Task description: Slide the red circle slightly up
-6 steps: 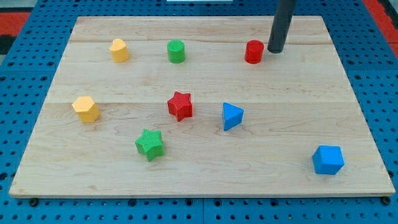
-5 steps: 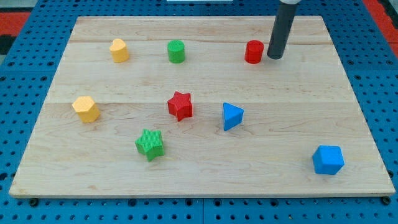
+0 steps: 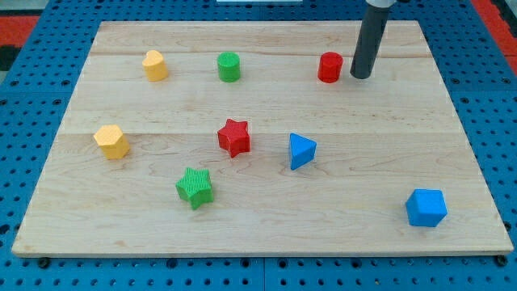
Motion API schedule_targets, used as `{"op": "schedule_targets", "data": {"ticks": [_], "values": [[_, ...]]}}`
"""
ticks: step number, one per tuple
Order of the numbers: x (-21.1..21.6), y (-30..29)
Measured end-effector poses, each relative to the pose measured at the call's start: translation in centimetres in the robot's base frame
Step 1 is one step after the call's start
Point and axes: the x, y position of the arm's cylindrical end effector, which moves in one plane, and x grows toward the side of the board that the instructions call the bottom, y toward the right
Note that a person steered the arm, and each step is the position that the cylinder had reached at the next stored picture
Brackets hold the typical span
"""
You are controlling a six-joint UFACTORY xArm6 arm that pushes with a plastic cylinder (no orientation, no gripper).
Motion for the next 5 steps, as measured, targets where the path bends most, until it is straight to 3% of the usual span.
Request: {"op": "schedule_targets", "data": {"ticks": [2, 4, 5], "values": [[-2.1, 0.1], [3.0, -3.1], [-1.4, -6.2]]}}
